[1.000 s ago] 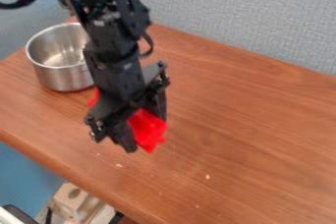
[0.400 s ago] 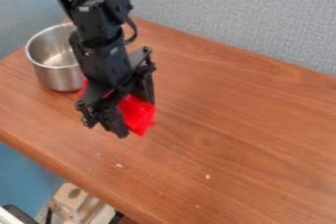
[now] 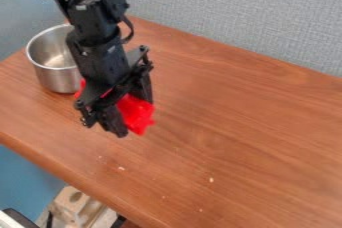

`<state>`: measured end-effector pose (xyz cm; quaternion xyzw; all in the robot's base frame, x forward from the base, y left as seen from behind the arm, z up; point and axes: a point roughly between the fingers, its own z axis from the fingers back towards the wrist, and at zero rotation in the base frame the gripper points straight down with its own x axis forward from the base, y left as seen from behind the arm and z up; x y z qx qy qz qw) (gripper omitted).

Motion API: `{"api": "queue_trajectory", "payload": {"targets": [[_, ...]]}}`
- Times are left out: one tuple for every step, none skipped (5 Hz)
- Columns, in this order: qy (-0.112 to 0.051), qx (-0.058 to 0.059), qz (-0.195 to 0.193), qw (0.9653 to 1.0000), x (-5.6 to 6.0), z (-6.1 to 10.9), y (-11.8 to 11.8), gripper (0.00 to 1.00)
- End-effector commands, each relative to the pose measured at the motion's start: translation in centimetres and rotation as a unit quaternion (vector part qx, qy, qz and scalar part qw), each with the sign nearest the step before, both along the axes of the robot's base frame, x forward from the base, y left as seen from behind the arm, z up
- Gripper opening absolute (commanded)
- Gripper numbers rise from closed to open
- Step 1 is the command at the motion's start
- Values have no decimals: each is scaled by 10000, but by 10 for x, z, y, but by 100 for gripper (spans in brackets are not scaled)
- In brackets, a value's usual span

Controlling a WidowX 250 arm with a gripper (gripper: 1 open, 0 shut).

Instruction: Put the red object in the metal pot

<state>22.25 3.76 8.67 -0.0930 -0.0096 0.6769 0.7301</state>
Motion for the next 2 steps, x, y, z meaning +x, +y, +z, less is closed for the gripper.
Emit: {"api": "queue_trajectory", "payload": {"targets": [[-226, 51, 159, 9996, 9, 10, 10, 0], [-229, 33, 258, 9994, 12, 9, 15, 0]]}}
